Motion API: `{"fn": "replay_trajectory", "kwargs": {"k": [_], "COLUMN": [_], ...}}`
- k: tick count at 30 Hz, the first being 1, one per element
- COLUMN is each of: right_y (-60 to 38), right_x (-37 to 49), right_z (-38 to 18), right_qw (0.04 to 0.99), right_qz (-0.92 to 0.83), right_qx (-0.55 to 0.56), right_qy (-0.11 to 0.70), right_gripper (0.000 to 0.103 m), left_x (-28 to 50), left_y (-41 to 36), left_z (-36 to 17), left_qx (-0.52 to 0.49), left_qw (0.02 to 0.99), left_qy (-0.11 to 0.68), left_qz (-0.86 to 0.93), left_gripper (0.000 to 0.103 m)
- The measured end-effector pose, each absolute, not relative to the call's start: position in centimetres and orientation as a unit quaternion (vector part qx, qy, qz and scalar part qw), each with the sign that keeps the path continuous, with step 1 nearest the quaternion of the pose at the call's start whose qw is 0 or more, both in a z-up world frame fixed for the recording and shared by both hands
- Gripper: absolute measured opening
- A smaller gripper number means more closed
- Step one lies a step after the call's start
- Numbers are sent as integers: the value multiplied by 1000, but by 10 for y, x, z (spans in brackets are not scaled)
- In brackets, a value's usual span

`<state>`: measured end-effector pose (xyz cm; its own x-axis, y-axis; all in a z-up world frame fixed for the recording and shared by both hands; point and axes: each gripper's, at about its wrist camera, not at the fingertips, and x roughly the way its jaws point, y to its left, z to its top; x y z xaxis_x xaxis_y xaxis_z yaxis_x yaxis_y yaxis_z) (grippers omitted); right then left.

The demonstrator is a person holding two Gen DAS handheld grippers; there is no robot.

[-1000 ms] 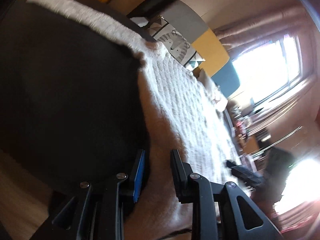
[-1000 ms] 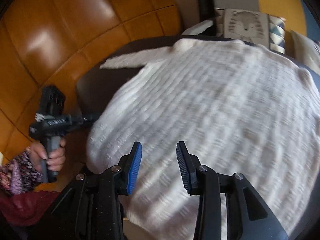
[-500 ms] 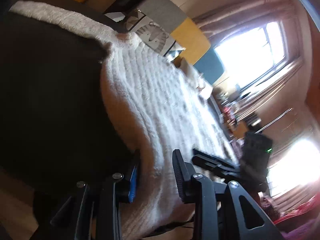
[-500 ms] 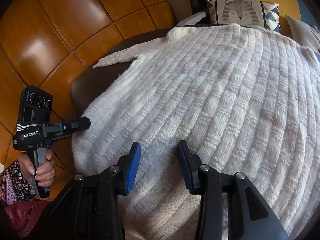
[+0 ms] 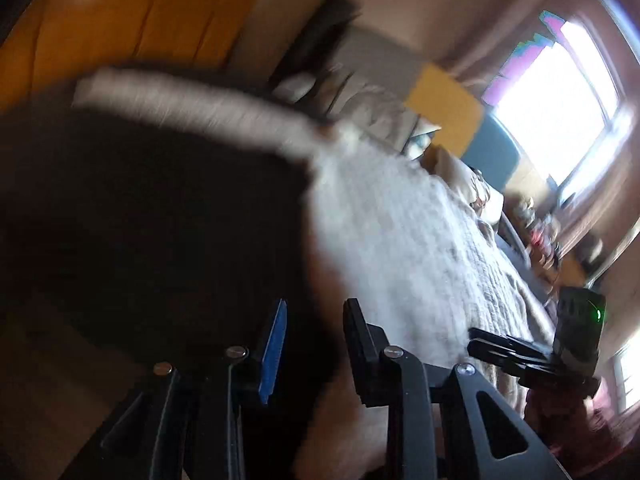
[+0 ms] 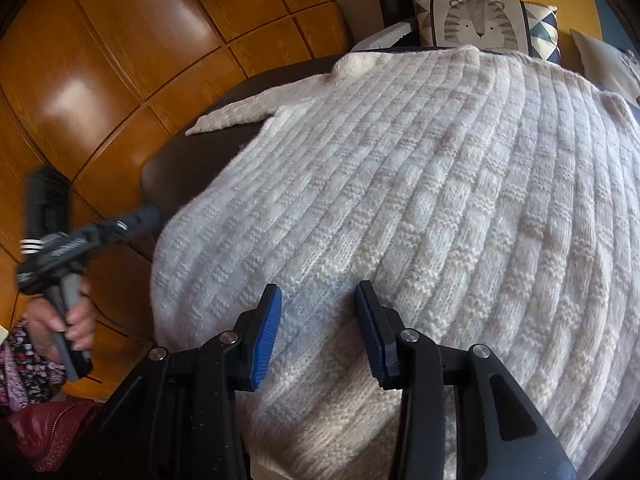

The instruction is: Fold clothes

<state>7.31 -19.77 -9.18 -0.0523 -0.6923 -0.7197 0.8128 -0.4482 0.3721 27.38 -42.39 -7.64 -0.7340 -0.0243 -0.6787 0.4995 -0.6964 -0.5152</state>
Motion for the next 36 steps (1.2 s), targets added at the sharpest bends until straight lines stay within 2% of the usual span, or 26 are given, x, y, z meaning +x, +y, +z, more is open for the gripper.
{"fn": "replay_trajectory", "kwargs": {"k": [3,10,14,18,19,21,24,29,33,36], "right_y": [-197,-195,-196,-199,-200,-201,-200,-199,-197,-196], "right_x": [72,69,67,72,73,76,75,70,70,70], "right_z": [-92,-92,-91,-90,-89,-89,-91,-93,-92,-92], "right_qw": [521,519,518,517,518,518,519,520,520,520], "right_qz": [-721,-716,-713,-718,-720,-723,-723,-719,-720,-720], "right_qx": [453,464,471,461,456,448,447,456,455,455], "right_qy": [60,45,41,65,75,89,85,67,64,62], "right_gripper": [42,42,42,42,42,42,42,42,42,42], "left_x": [280,231,210,206,209,216,233,276,291,297], "left_y": [-411,-371,-368,-381,-385,-389,-387,-403,-416,-421], "left_z": [-81,-82,-79,-92,-94,-91,-74,-56,-75,-97], "left_qx": [308,340,337,338,335,332,324,273,288,315], "left_qw": [121,47,14,8,12,28,59,98,162,211], "left_qy": [334,269,299,384,404,407,375,385,381,370], "left_qz": [-882,-900,-893,-859,-851,-850,-867,-876,-864,-848], "left_gripper": [29,29,31,29,19,11,9,8,9,4]}}
